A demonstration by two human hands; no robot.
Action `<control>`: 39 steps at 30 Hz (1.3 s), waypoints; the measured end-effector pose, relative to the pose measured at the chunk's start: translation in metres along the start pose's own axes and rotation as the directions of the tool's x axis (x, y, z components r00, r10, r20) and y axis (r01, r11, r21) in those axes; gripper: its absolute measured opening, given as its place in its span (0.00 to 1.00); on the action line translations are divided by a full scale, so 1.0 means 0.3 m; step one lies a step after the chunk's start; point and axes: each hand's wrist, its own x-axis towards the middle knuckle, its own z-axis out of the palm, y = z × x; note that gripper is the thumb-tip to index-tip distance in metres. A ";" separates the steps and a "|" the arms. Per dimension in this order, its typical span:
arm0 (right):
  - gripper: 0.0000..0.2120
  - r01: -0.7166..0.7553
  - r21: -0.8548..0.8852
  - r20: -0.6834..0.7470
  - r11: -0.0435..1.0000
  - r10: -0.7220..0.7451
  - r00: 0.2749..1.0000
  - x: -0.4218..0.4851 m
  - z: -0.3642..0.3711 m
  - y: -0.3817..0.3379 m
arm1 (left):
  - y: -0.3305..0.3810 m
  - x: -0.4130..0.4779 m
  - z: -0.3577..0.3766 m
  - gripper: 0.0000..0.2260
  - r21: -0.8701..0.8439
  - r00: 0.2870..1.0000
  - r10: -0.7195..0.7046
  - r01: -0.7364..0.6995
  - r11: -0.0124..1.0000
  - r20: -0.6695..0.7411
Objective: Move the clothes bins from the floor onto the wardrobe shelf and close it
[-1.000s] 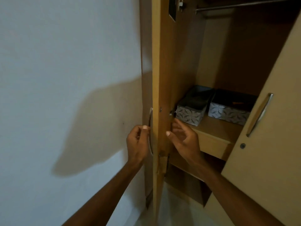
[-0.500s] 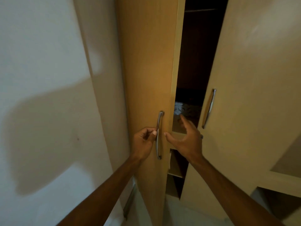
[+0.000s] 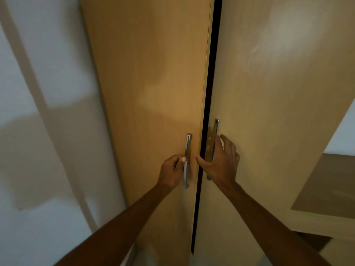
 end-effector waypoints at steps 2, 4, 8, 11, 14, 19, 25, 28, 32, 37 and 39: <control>0.48 -0.012 -0.045 0.004 0.999 0.012 1.000 0.051 0.023 0.032 | -0.006 0.056 0.035 0.11 0.021 1.000 0.005 -0.004 1.000 -0.006; 0.50 -0.028 -0.083 0.016 0.996 0.030 0.999 0.105 0.052 0.069 | -0.014 0.115 0.072 0.11 0.038 1.000 0.014 -0.013 0.999 -0.016; 0.54 -0.037 -0.151 0.033 0.988 0.042 0.999 0.207 0.109 0.119 | -0.041 0.221 0.134 0.09 0.061 0.998 0.033 -0.031 0.998 -0.046; 0.57 -0.040 -0.169 0.014 0.985 0.043 0.999 0.265 0.142 0.145 | -0.055 0.283 0.173 0.07 0.073 0.995 0.052 -0.046 0.996 -0.084; 0.56 -0.032 -0.179 0.010 0.983 0.035 0.999 0.290 0.171 0.155 | -0.060 0.324 0.198 0.06 0.096 0.990 0.063 -0.051 0.994 -0.127; 0.53 -0.052 -0.161 0.014 0.986 0.055 0.998 0.310 0.220 0.163 | -0.063 0.375 0.220 0.06 0.148 0.987 0.092 -0.073 0.986 -0.132; 0.52 -0.064 -0.145 0.026 0.987 0.068 0.997 0.325 0.247 0.170 | -0.079 0.401 0.228 0.08 0.142 0.984 0.104 -0.084 0.986 -0.142; 0.52 -0.066 -0.144 0.023 0.987 0.070 0.997 0.327 0.248 0.175 | -0.087 0.399 0.233 0.05 0.124 0.986 0.084 -0.067 0.990 -0.144; 0.52 -0.061 -0.149 0.053 0.987 0.070 0.996 0.325 0.239 0.171 | -0.069 0.367 0.219 0.04 0.167 0.989 0.102 -0.082 0.982 -0.112; 0.54 0.002 -0.135 0.078 0.991 0.008 0.997 0.297 0.200 0.191 | -0.060 0.284 0.133 0.08 0.383 0.992 0.105 -0.070 0.921 -0.072; 0.52 0.035 -0.085 0.091 0.996 -0.027 0.996 0.280 0.176 0.205 | -0.047 0.238 0.097 0.07 0.346 0.981 0.117 -0.057 0.937 -0.154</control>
